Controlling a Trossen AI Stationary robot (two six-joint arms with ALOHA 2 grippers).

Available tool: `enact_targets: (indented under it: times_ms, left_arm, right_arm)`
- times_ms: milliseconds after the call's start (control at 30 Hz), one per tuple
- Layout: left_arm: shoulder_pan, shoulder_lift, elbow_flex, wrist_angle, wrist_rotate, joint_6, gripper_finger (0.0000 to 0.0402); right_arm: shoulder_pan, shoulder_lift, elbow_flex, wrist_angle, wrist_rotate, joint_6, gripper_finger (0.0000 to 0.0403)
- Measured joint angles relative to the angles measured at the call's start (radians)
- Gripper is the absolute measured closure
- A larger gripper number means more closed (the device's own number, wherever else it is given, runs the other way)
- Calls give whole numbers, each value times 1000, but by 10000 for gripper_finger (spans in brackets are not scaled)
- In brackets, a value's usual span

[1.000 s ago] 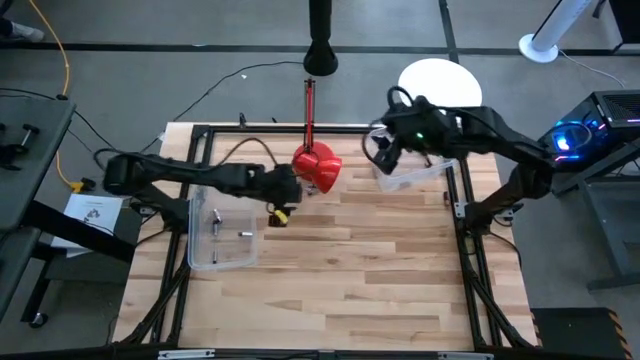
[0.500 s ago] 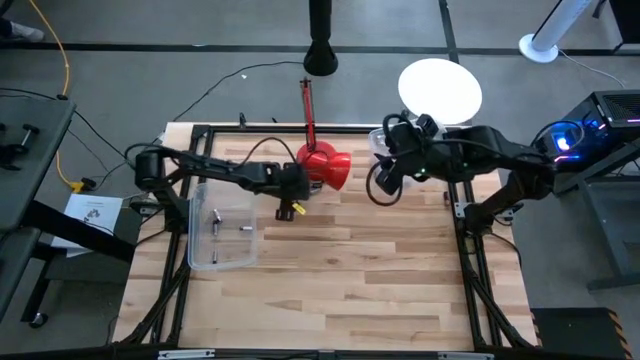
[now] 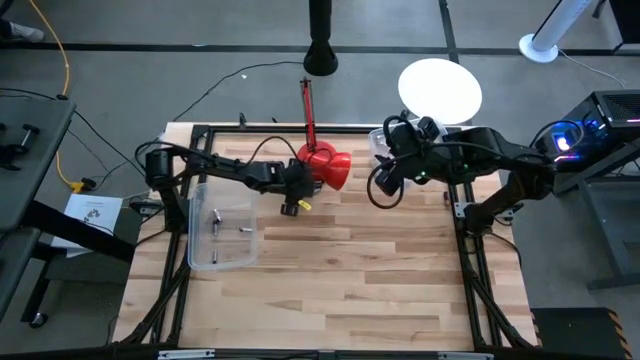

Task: Sort batteries
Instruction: Put the silver battery into the bottom transparent bin

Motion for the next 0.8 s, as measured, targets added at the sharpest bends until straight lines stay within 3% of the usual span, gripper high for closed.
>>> enact_targets:
  times_ms: [800]
  left_arm:
    - [96,49,2,-46,283,21,202]
  right_arm:
    - [34,2,0,3,-33,49,197]
